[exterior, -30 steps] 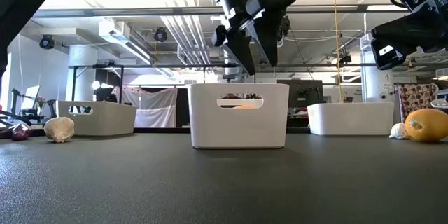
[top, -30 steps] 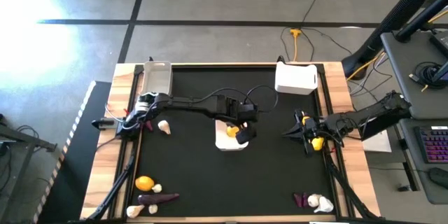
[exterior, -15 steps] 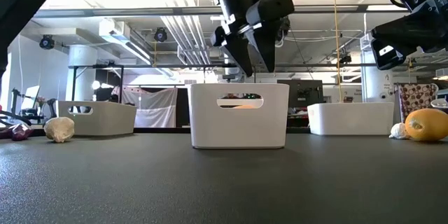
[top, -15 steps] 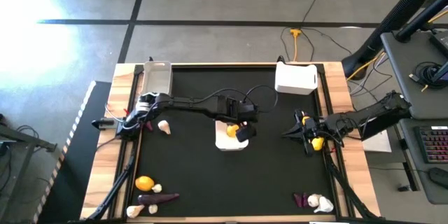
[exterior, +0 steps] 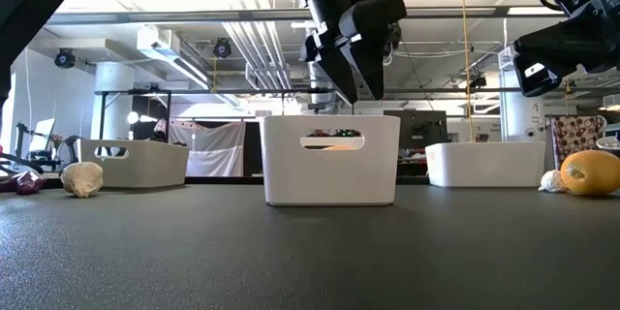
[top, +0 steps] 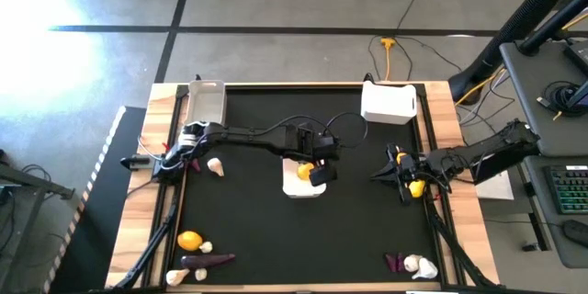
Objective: Sort produce into baskets
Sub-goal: Put the lemon into the bottom white bin
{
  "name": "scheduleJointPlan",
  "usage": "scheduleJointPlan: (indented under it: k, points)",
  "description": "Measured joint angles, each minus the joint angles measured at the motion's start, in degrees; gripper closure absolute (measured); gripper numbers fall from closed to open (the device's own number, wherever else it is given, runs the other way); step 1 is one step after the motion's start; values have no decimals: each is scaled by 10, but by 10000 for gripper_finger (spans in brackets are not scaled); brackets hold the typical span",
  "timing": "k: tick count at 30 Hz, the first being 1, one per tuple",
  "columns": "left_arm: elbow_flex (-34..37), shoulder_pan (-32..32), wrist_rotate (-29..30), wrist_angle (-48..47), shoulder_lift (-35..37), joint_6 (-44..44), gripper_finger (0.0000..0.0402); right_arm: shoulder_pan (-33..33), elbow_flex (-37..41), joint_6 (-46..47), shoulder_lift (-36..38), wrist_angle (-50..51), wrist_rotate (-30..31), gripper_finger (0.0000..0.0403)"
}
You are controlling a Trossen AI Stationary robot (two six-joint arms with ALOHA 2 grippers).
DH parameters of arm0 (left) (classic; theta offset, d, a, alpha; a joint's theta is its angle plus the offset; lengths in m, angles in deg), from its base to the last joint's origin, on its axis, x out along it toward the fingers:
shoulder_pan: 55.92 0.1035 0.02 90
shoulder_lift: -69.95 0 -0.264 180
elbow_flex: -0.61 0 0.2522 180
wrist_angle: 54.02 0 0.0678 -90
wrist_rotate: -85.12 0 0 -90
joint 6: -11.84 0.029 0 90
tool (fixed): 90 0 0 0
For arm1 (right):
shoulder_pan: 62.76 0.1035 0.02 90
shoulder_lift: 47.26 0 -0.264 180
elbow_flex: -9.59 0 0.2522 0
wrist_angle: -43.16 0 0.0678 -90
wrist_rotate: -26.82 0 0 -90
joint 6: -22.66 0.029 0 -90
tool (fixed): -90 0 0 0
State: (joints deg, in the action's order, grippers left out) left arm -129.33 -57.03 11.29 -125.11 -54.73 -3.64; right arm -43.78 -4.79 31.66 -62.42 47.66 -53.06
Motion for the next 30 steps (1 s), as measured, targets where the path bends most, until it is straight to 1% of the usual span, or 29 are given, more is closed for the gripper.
scheduleJointPlan:
  k: [11, 19, 30]
  points:
    - [0, 0, 0, 8, 0, -3, 96, 0, 0, 0, 0, 0, 0, 390]
    - [0, 0, 19, 14, 0, -5, 96, 0, 0, 0, 0, 0, 0, 390]
    - [0, 0, 25, 17, 0, -5, 96, 0, 0, 0, 0, 0, 0, 390]
